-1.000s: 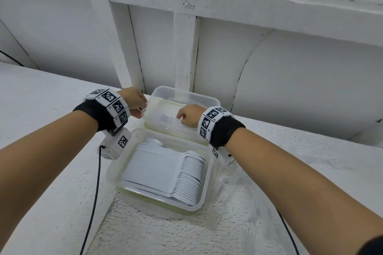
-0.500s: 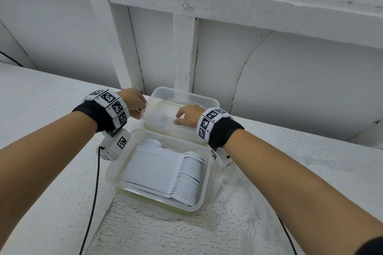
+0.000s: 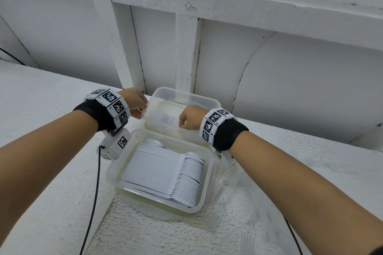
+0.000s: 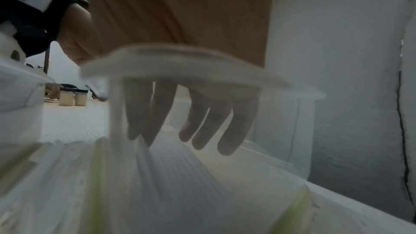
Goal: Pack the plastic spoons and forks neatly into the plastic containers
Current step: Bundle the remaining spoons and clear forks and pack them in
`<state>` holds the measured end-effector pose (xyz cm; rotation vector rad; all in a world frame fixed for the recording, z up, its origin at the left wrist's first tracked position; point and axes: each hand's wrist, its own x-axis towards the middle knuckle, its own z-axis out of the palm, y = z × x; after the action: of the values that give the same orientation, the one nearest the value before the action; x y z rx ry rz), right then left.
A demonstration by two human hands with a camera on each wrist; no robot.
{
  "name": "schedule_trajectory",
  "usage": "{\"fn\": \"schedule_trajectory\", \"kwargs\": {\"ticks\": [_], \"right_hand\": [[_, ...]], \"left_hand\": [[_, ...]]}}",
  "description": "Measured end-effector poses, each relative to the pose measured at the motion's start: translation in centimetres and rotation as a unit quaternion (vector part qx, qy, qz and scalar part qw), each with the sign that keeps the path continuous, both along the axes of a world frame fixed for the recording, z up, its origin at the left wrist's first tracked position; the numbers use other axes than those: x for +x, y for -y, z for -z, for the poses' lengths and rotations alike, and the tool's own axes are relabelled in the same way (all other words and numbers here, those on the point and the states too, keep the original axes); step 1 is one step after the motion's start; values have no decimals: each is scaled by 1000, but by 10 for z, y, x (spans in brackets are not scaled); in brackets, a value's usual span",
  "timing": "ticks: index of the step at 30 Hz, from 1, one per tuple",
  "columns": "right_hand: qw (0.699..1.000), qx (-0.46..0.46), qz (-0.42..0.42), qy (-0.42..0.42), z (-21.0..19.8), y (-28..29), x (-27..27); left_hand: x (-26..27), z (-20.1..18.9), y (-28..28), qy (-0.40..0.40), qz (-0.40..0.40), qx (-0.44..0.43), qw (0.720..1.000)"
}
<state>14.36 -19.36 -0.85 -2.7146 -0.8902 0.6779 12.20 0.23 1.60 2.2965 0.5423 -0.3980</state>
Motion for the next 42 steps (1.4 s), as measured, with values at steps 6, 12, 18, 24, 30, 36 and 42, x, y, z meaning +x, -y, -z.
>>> {"fn": "schedule_trajectory", "kwargs": {"ticks": [6, 12, 18, 24, 30, 36, 42], "right_hand": [[1000, 1, 7, 7, 11, 1, 1], [999, 14, 49, -7, 12, 2, 0], [998, -12, 65, -4, 16, 2, 2], [996, 23, 72, -51, 10, 3, 3], [997, 15, 70, -37, 15, 0, 4], [997, 18, 63, -36, 16, -3, 3], [1000, 21, 3, -20, 14, -14, 2]], "left_hand": [[-1, -1, 0, 0, 0, 0, 1000], [-1, -1, 1, -1, 4, 12, 1000], [-1, -1, 1, 1, 0, 9, 1000], [-1, 0, 1, 3, 2, 8, 1000], [-1, 0, 1, 4, -3, 8, 1000], [-2, 0, 1, 5, -3, 6, 1000], [-2, -1, 2, 4, -1, 10, 1000]]}}
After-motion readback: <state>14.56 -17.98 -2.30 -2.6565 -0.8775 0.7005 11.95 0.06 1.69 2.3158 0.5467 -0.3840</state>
